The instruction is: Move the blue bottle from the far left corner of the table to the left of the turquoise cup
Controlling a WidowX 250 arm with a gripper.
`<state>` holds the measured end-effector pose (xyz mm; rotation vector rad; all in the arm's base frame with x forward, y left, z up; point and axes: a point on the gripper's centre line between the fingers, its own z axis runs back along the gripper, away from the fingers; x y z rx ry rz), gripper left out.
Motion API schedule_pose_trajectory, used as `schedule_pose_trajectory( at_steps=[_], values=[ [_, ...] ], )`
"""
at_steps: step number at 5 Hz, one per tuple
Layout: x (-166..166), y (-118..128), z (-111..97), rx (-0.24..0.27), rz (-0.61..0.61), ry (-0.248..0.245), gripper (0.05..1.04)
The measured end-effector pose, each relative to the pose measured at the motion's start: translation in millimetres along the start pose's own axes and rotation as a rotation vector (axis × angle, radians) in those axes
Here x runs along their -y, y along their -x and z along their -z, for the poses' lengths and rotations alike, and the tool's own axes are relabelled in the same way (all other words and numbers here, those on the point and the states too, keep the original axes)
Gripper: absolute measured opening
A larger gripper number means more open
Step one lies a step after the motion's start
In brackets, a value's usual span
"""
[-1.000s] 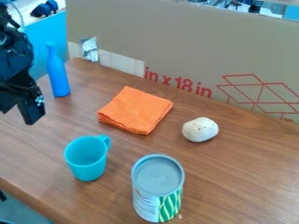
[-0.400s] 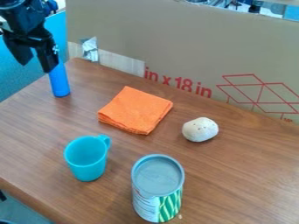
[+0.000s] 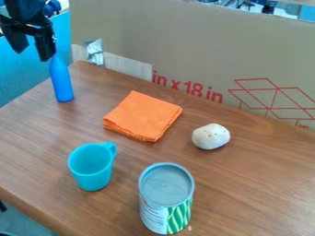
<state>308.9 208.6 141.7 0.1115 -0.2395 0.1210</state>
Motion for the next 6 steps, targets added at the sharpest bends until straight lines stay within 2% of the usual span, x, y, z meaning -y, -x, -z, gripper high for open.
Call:
schedule_pose_trajectory(
  at_steps=[1, 4, 5, 6],
  values=[
    [-2.4, -3.7, 10.1, -0.039, -0.004, 0.019, 1.001],
    [0.3, -24.2, 35.1, -0.070, 0.027, 0.057, 1.001],
    [-0.2, -31.8, 41.3, -0.080, 0.021, 0.062, 0.967],
    [-0.5, -37.9, 44.5, -0.063, 0.005, 0.074, 0.690]
  ],
)
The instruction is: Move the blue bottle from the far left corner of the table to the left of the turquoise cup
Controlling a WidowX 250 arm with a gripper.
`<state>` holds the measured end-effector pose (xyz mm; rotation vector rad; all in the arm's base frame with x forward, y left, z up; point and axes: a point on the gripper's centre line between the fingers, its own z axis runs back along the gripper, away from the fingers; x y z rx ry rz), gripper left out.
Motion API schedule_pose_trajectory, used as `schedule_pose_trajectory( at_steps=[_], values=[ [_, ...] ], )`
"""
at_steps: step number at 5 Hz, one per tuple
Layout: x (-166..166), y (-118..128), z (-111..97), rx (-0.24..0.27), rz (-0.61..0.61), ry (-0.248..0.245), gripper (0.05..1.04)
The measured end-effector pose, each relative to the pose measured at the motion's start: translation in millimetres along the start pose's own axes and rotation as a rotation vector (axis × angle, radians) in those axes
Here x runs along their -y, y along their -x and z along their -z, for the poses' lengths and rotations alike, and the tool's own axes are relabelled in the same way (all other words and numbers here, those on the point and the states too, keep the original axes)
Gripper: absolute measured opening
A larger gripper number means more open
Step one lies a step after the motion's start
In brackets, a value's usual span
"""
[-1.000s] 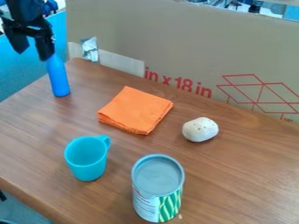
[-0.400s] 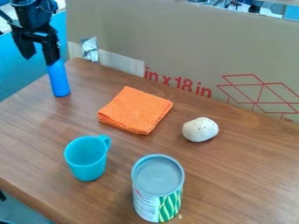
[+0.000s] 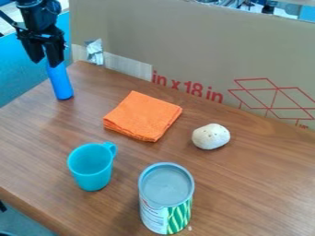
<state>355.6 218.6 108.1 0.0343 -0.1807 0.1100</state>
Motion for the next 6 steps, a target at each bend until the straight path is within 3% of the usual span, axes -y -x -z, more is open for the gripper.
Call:
schedule_pose_trajectory(
  at_steps=[1, 3, 4, 5, 6],
  values=[
    [1.5, -2.6, 0.1, 0.020, -0.013, 0.021, 0.421],
    [1.0, 1.8, -0.3, 0.043, -0.048, 0.046, 0.370],
    [3.4, 13.5, -23.1, 0.101, -0.055, 0.064, 0.370],
    [17.9, 37.2, -60.3, 0.165, -0.001, 0.055, 0.370],
    [22.1, 81.7, -73.0, 0.063, 0.035, -0.023, 0.370]
  ],
)
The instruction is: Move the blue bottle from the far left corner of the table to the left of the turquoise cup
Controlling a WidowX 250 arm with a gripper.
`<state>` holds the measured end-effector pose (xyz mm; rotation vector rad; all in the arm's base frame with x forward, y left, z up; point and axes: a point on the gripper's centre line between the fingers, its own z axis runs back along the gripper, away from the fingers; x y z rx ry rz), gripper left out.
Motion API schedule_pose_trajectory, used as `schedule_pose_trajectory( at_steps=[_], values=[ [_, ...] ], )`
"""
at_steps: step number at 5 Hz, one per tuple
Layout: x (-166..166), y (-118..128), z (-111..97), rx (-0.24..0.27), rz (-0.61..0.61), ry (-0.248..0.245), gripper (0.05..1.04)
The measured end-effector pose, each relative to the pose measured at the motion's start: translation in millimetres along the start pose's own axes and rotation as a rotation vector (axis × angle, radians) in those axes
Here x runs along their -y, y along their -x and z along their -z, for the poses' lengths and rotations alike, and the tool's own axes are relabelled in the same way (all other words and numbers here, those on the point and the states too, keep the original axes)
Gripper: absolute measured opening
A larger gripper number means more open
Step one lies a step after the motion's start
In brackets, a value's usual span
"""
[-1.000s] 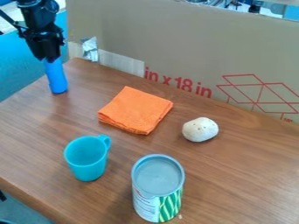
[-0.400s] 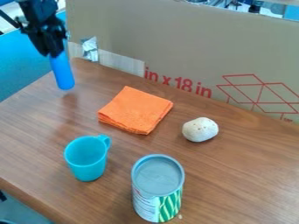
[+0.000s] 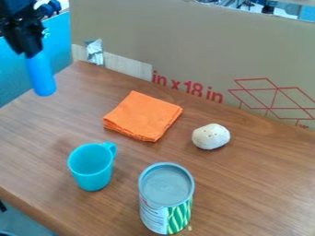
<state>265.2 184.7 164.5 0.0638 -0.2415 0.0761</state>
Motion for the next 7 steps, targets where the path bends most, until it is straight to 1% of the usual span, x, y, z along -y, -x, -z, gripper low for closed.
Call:
schedule_pose_trajectory(
  at_steps=[1, 2, 3, 4, 5, 6, 7],
  values=[
    [8.6, 47.5, 4.1, -0.093, 0.054, -0.036, 0.370],
    [6.8, 83.2, 18.4, -0.142, 0.093, -0.015, 0.370],
    [1.6, 93.9, 26.0, -0.137, 0.114, -0.013, 0.370],
    [0.5, 91.9, 29.5, -0.123, 0.127, -0.015, 0.370],
    [2.9, 87.0, 36.4, -0.083, 0.156, 0.017, 0.370],
    [3.8, 87.1, 47.4, -0.047, 0.170, 0.099, 0.370],
    [0.3, 84.6, 50.5, -0.026, 0.162, 0.122, 0.370]
  ],
)
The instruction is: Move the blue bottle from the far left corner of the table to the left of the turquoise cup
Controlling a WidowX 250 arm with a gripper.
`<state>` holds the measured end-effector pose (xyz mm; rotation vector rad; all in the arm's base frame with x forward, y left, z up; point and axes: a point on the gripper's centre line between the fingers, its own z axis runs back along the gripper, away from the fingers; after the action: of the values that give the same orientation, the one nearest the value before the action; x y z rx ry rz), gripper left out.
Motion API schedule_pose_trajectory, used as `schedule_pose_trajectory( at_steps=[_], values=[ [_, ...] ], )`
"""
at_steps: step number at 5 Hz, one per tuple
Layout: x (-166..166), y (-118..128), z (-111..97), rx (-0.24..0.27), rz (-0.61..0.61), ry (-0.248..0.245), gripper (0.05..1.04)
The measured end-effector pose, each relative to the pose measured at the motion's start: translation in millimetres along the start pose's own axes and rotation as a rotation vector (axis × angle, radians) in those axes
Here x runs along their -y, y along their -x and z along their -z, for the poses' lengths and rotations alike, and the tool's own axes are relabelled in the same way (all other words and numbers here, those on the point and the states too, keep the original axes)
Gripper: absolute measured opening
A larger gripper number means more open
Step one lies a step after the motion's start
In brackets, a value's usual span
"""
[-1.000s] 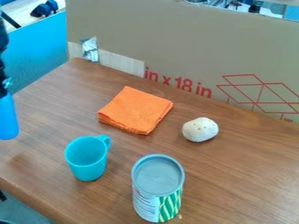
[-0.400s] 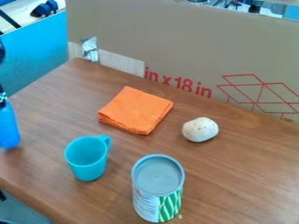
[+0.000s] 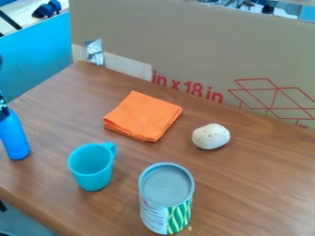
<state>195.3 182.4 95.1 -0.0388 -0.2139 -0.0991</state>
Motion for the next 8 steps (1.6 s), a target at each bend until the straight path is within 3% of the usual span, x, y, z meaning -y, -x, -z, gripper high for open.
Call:
schedule_pose_trajectory(
  at_steps=[1, 2, 3, 4, 5, 6, 7, 8],
  values=[
    [-0.3, -2.0, 0.4, 0.003, 0.000, -0.009, 0.413],
    [3.4, -1.1, 2.5, -0.027, 0.031, -0.019, 0.760],
    [10.2, -4.0, -4.6, -0.006, 0.049, -0.033, 0.991],
    [14.6, -7.1, -9.5, -0.010, 0.034, -0.019, 1.009],
    [18.3, -26.2, -37.2, 0.034, 0.040, -0.062, 1.005],
    [26.0, -62.8, -65.3, -0.025, 0.057, -0.135, 1.005],
    [29.0, -95.2, -65.3, -0.079, 0.080, -0.151, 1.005],
    [28.5, -110.5, -41.5, -0.108, 0.082, -0.095, 1.005]
  ],
)
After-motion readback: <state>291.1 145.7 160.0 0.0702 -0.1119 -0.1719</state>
